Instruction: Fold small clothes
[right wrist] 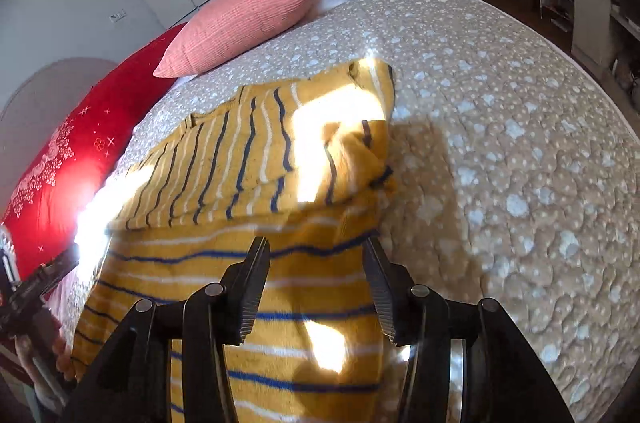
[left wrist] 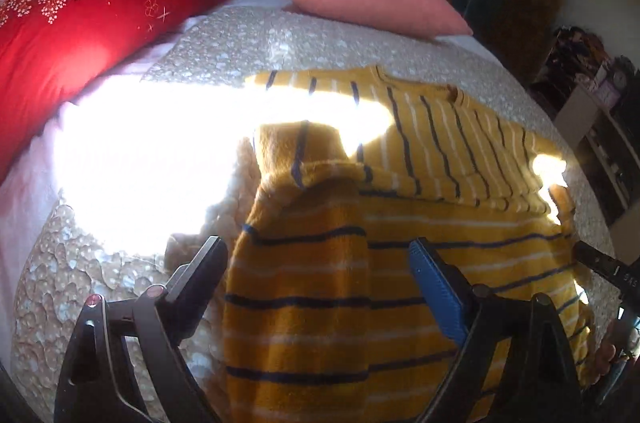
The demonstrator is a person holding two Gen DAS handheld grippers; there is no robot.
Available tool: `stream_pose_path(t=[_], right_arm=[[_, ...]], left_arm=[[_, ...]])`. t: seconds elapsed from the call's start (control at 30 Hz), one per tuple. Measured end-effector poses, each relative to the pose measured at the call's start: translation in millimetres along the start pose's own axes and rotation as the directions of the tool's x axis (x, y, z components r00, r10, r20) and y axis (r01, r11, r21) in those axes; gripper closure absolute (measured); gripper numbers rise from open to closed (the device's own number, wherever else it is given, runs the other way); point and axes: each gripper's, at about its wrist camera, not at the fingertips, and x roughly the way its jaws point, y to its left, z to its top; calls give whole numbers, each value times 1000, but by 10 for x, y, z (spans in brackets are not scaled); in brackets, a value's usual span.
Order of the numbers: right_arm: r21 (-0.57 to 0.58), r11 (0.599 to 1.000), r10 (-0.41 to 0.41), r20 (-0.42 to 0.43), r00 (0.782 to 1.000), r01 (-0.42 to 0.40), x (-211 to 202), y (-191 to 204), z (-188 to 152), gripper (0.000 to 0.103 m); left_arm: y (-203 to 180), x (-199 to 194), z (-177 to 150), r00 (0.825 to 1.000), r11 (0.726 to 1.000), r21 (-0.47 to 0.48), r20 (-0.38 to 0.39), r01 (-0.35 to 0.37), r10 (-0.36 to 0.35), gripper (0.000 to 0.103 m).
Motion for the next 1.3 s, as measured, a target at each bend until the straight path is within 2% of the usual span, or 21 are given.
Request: stream_pose_path(t=[0.13,0.2,0.3,0.37,0.5,0.53,0.57,0.6,0.67,0.8,0.83,0.9,0.97,1.07,1.13,1.23,1.3], right_arm=[[-38,999,-9,7,1000,9,-165,-65,-339,43],[-51,999,0,18,1000,1,-236,-86,-503,40],[-74,997,-9,59,998,14,-334,-81,-719,38],[-48,999,11,92,996,-7,-395,-105,-848,30],[-20,1000,15,122,992,-13,-519,-104,-1047,29],[-30,1000,7,121,993,-4,-552,-85,-1096,29],[-44,999,-3,119,993,8,-584,-64,-1122,29],[-63,998,-12,115,993,20,-615,-44,-1167,29],[-104,994,-29,105,994,40,-681,-18,-1263,29],[-126,991,-28,104,994,41,-818,-67,-1440,29],[-117,993,-19,106,994,31,-849,-90,-1474,29],[-95,995,3,120,993,9,-902,-131,-1524,29],[-74,997,42,135,990,-32,-928,-169,-1566,21],[-97,993,85,164,983,-70,-938,-150,-1634,9],[-133,990,62,165,984,-40,-928,-78,-1675,7],[-160,987,1,133,991,21,-944,57,-1709,7],[-172,985,29,112,993,-10,-973,115,-1768,6]], left_arm=[[213,59,-293,995,996,-32,-56,-87,85,12],[287,-29,-457,995,995,-29,-42,-97,96,12],[265,-182,-695,986,986,12,-25,-163,164,12],[239,-294,-860,984,984,11,-14,-177,177,12],[214,-527,-1132,989,989,-23,-4,-147,147,12],[184,-593,-1182,990,990,-17,3,-138,138,21],[180,-666,-1229,991,991,-17,11,-132,133,34],[137,-694,-1214,992,992,-21,15,-126,127,40],[194,-801,-1262,995,994,-49,10,-102,102,59],[346,-946,-1339,999,991,-131,-2,-32,32,60],[338,-973,-1359,1000,991,-129,-6,-25,24,60],[307,-979,-1389,1000,993,-120,-6,-20,19,53],[274,-964,-1424,1000,993,-122,-22,3,-6,33],[166,-944,-1521,999,995,-99,-35,-8,4,18],[70,-914,-1576,999,998,-64,-45,-27,25,9],[-35,-891,-1664,998,997,-69,-63,-36,31,7],[-91,-910,-1730,997,997,-82,-77,10,-16,7]])
